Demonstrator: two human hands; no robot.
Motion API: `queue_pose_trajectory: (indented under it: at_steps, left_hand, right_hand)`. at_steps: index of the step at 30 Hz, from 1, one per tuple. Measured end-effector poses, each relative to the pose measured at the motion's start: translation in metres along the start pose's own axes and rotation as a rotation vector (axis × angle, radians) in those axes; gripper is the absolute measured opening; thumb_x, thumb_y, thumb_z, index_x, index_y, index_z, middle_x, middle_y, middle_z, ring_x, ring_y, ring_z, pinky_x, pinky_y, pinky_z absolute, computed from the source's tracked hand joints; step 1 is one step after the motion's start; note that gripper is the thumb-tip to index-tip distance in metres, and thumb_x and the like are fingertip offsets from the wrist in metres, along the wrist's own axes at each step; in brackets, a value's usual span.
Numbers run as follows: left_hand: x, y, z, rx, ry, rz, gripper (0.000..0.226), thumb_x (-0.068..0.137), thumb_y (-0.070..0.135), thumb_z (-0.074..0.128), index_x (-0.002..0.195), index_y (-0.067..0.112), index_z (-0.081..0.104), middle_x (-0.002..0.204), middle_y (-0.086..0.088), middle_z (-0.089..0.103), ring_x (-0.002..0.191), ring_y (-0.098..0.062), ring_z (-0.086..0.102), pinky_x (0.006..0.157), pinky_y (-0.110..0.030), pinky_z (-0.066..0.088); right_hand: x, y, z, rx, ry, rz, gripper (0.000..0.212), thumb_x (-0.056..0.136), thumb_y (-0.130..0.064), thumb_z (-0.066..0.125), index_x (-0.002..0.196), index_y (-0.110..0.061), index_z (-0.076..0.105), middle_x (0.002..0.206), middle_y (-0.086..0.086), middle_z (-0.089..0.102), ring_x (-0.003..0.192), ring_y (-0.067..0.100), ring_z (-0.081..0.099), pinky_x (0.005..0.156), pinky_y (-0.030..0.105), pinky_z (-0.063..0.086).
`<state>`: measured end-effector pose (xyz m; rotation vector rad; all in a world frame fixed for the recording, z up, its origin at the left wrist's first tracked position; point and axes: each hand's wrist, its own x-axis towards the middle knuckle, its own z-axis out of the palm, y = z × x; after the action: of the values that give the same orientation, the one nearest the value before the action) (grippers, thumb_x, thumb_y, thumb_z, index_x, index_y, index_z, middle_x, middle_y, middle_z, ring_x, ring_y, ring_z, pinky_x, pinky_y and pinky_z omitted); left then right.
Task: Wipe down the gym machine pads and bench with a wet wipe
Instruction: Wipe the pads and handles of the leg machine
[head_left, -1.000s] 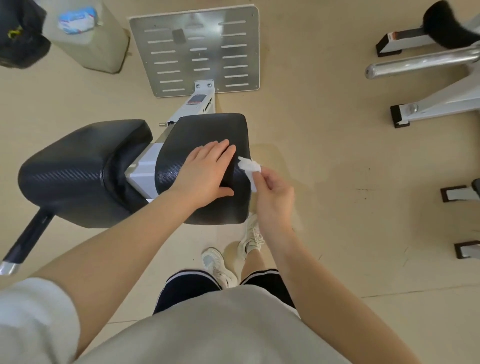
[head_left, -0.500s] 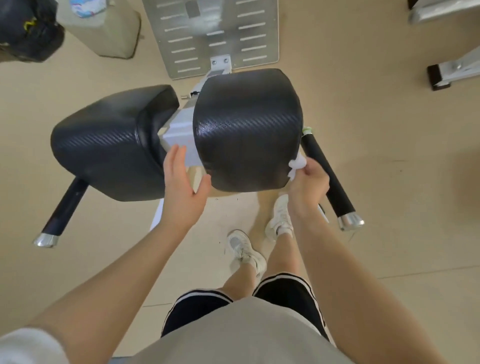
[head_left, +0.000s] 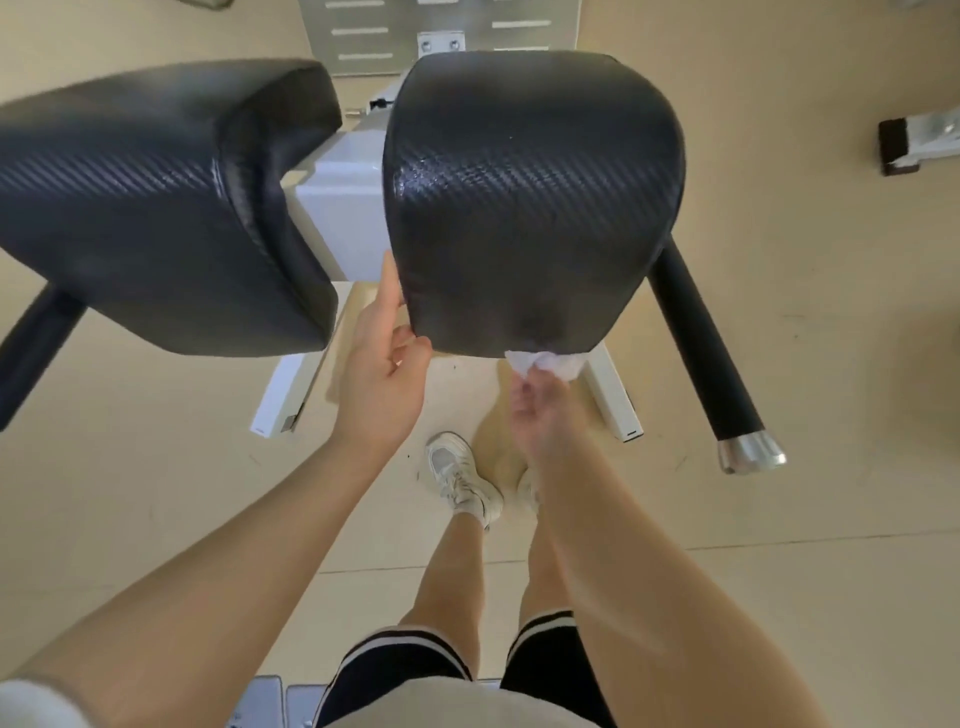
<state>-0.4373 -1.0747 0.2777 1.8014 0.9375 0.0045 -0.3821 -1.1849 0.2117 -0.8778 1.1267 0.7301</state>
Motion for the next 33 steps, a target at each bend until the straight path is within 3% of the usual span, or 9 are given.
queue_pose_trajectory:
  at_steps: [7, 12, 15, 19, 23, 26, 28, 30, 33]
  left_hand:
    - [0.004, 0.011, -0.022, -0.260, -0.093, -0.139, 0.051, 0.095, 0.010, 0.035, 0.134, 0.041, 0.041, 0.134, 0.021, 0.048, 0.125, 0.000, 0.043, 0.104, -0.022, 0.034]
    - [-0.004, 0.020, -0.052, -0.337, 0.041, -0.213, 0.032, 0.097, 0.014, 0.037, 0.119, 0.024, 0.058, 0.122, 0.010, 0.054, 0.115, -0.008, 0.047, 0.098, -0.020, 0.032]
    - [-0.019, 0.012, -0.072, -0.296, 0.063, -0.100, 0.024, 0.098, 0.016, 0.039, 0.110, 0.022, 0.059, 0.111, 0.007, 0.055, 0.104, -0.007, 0.050, 0.090, -0.014, 0.037]
    - [-0.029, -0.022, -0.083, -0.196, 0.060, -0.083, 0.030, 0.094, 0.002, 0.039, 0.117, 0.008, 0.058, 0.120, -0.003, 0.049, 0.111, -0.017, 0.048, 0.093, -0.019, 0.038]
    - [-0.035, -0.038, -0.083, -0.325, -0.002, -0.208, 0.036, 0.093, 0.003, 0.036, 0.120, 0.017, 0.056, 0.119, 0.006, 0.048, 0.109, -0.009, 0.048, 0.078, -0.013, 0.039]
    - [-0.033, -0.042, -0.083, -0.245, -0.057, -0.235, 0.038, 0.094, 0.011, 0.034, 0.124, 0.025, 0.053, 0.125, 0.012, 0.047, 0.113, -0.006, 0.048, 0.086, -0.018, 0.036]
    - [-0.032, -0.038, -0.084, -0.218, -0.065, -0.236, 0.038, 0.094, 0.011, 0.033, 0.125, 0.024, 0.052, 0.123, 0.013, 0.047, 0.113, -0.006, 0.047, 0.089, -0.018, 0.035]
    - [-0.035, -0.029, -0.089, -0.258, -0.078, -0.221, 0.037, 0.095, 0.007, 0.033, 0.124, 0.019, 0.053, 0.114, 0.011, 0.050, 0.106, 0.000, 0.048, 0.091, -0.020, 0.034]
    - [-0.040, -0.001, -0.096, -0.549, -0.234, -0.120, 0.034, 0.091, -0.012, 0.030, 0.111, 0.003, 0.055, 0.089, -0.001, 0.055, 0.074, 0.011, 0.056, 0.076, -0.011, 0.042]
  right_hand:
    - [-0.059, 0.007, 0.015, -0.432, -0.196, -0.004, 0.017, 0.090, 0.005, 0.047, 0.091, -0.005, 0.060, 0.086, 0.003, 0.063, 0.082, 0.011, 0.061, 0.077, 0.019, 0.049]
    - [-0.109, -0.018, 0.052, -1.207, -0.384, -0.841, 0.022, 0.088, -0.008, 0.055, 0.085, -0.025, 0.068, 0.079, -0.009, 0.063, 0.073, 0.000, 0.055, 0.072, 0.012, 0.044]
    - [-0.113, -0.018, 0.094, -1.600, -0.540, -1.625, 0.023, 0.082, 0.005, 0.055, 0.098, -0.004, 0.069, 0.093, 0.005, 0.065, 0.088, 0.015, 0.055, 0.079, 0.016, 0.042]
    - [-0.087, -0.006, 0.132, -2.039, -0.394, -2.255, 0.020, 0.060, 0.015, 0.065, 0.057, -0.002, 0.055, 0.057, 0.011, 0.052, 0.065, 0.026, 0.046, 0.062, 0.030, 0.032]
    - [-0.087, 0.013, 0.123, -2.782, -0.196, -2.122, 0.015, 0.052, -0.009, 0.071, 0.046, -0.018, 0.061, 0.043, -0.003, 0.049, 0.062, 0.021, 0.053, 0.072, 0.032, 0.034]
    - [-0.077, 0.028, 0.098, -3.021, -0.511, -1.775, 0.019, 0.041, -0.018, 0.081, 0.043, -0.020, 0.062, 0.041, -0.006, 0.051, 0.067, 0.021, 0.057, 0.078, 0.034, 0.033]
    - [-0.076, 0.032, 0.085, -2.918, -0.767, -1.472, 0.016, 0.052, -0.013, 0.080, 0.063, -0.018, 0.070, 0.059, -0.003, 0.064, 0.078, 0.021, 0.058, 0.078, 0.031, 0.043]
    - [-0.092, 0.029, 0.077, -2.574, -0.657, -1.074, 0.024, 0.080, -0.008, 0.061, 0.101, -0.019, 0.068, 0.095, -0.001, 0.066, 0.097, 0.019, 0.054, 0.083, 0.026, 0.044]
    - [-0.131, 0.005, 0.068, -1.869, -0.444, -0.894, 0.018, 0.088, -0.008, 0.055, 0.095, -0.017, 0.069, 0.088, -0.009, 0.065, 0.086, 0.009, 0.059, 0.073, 0.010, 0.043]
